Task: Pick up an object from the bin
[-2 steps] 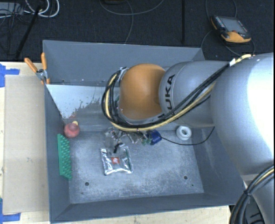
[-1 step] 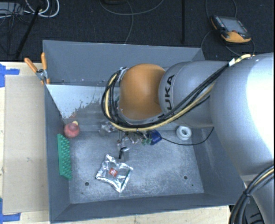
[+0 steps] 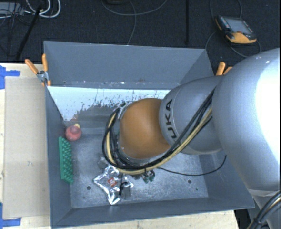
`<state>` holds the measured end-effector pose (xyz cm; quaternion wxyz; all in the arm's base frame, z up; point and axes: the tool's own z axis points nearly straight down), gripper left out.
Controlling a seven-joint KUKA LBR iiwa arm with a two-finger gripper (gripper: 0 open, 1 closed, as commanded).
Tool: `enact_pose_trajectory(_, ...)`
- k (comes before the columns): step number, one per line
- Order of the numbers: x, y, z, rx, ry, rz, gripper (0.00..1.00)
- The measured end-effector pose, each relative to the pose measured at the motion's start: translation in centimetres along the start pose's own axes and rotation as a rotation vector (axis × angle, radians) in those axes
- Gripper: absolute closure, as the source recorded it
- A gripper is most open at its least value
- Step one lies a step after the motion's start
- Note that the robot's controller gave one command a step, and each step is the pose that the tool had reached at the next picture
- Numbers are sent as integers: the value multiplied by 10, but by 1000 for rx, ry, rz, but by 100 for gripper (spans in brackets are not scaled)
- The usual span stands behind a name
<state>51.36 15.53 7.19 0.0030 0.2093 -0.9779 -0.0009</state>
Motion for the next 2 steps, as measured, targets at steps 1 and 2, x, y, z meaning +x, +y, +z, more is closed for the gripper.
enact_pose_trajectory(1,-2,-3,0,2,-5,5,100)
enact_pose_trajectory(2,-40,19,-158,4,-16,-62,100)
